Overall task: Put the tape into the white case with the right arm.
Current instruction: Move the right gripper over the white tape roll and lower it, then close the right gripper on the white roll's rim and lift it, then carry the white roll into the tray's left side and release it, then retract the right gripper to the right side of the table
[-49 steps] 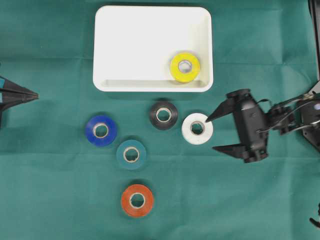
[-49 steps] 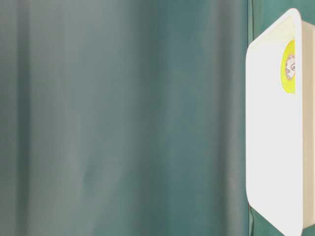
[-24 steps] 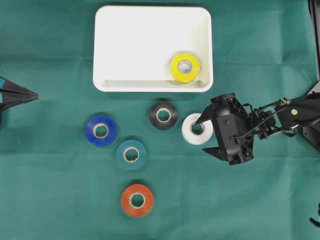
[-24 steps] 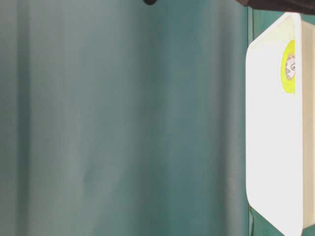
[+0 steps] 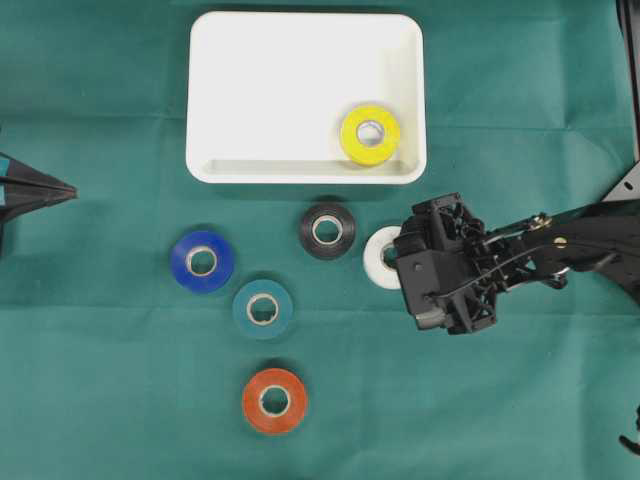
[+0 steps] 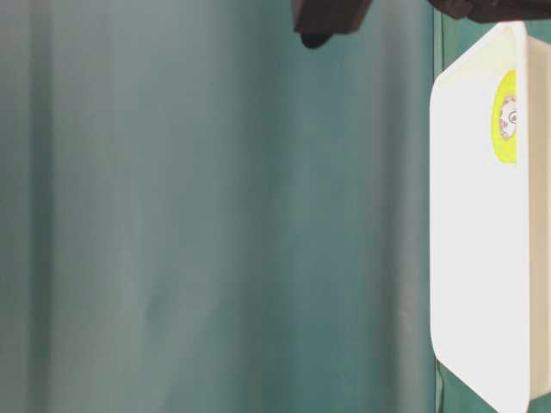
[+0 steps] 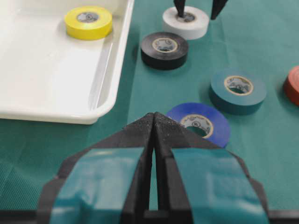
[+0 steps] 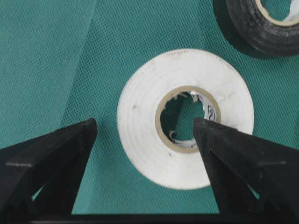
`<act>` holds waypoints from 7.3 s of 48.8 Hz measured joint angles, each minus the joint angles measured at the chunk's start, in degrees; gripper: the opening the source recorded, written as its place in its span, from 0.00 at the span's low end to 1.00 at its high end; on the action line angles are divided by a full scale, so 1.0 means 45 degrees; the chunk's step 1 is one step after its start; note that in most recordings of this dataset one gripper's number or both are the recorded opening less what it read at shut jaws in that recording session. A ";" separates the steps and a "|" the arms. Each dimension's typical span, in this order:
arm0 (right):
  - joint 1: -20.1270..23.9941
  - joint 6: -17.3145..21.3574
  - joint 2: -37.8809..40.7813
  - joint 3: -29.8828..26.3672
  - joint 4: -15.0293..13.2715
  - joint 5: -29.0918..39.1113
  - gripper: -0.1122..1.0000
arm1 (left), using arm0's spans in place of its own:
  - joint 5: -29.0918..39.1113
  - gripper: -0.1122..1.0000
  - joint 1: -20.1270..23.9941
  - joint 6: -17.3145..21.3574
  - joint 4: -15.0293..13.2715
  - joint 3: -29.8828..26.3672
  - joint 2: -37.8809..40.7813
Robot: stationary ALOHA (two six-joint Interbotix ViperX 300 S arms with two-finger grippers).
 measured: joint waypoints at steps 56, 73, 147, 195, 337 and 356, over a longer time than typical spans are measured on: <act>0.0059 0.0020 0.0605 -0.0859 0.0000 0.0703 0.13 | 0.0020 0.10 0.0000 -0.0020 0.0000 0.0000 0.0000; 0.0332 0.0020 -0.0156 -0.1191 0.0020 0.0996 0.13 | 0.0020 0.10 0.0000 -0.0020 0.0000 0.0000 0.0000; -0.0410 0.0137 0.3887 -0.8105 0.0078 0.3770 0.13 | 0.0020 0.10 0.0000 -0.0020 0.0000 0.0078 0.0000; -0.3906 -0.0020 0.4453 -0.8652 -0.0781 0.2246 0.13 | 0.0020 0.10 0.0059 0.0000 0.0000 0.0078 0.0000; -0.2852 0.1758 -0.6270 0.3770 -0.0879 -0.2539 0.52 | 0.0059 0.10 0.0215 -0.0020 0.0000 0.0078 -0.0117; -0.1152 0.1777 -0.6270 0.3965 -0.0859 -0.2539 0.52 | 0.0059 0.10 0.0234 -0.0020 0.0000 0.0078 -0.0137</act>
